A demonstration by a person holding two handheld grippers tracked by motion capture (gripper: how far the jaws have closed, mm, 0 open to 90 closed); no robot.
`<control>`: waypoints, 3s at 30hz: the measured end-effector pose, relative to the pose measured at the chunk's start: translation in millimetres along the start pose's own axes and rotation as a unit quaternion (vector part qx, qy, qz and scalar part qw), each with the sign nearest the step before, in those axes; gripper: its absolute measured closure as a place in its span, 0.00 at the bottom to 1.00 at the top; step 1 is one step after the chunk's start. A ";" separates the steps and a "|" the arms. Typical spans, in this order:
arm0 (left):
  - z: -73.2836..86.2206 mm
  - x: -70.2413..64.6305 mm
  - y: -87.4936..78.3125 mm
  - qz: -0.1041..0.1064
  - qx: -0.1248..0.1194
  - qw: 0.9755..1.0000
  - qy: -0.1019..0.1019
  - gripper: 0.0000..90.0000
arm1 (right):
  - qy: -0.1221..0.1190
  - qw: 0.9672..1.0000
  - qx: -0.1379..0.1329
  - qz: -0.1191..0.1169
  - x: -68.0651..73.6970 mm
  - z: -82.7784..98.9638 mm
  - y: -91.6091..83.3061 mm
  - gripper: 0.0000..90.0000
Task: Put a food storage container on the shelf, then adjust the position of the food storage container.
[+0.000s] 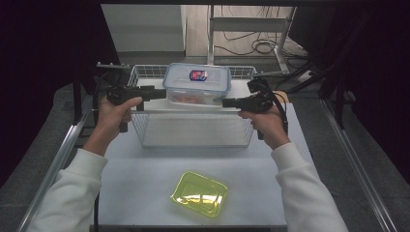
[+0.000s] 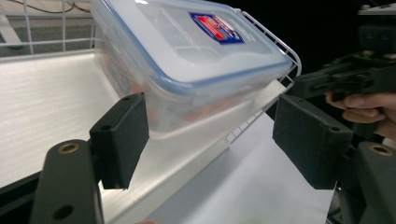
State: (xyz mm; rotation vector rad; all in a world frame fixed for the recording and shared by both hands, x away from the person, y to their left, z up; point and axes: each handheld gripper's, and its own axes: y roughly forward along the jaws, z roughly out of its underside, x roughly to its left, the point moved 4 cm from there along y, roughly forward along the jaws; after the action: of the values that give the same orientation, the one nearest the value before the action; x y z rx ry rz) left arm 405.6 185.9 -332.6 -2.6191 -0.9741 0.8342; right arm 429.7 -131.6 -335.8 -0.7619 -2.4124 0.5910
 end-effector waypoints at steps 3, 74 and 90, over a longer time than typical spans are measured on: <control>3.3 -2.2 -1.7 0.004 0.001 1.000 0.001 0.29 | -0.006 1.000 0.007 0.005 2.2 1.5 8.2 0.99; 206.7 1.0 -5.6 -0.017 0.153 0.987 0.035 0.33 | -0.009 0.994 0.100 0.031 -22.2 192.5 -6.5 0.52; 211.4 -2.2 -3.1 -0.027 0.159 0.986 0.045 0.30 | -0.015 0.996 0.076 0.033 -13.2 200.6 -21.5 0.82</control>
State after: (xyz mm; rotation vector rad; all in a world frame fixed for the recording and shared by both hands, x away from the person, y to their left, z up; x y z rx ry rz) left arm 279.6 189.3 -502.3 -2.3264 -0.8095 0.7796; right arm 309.4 -204.0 -481.3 -0.7752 -2.3448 0.8072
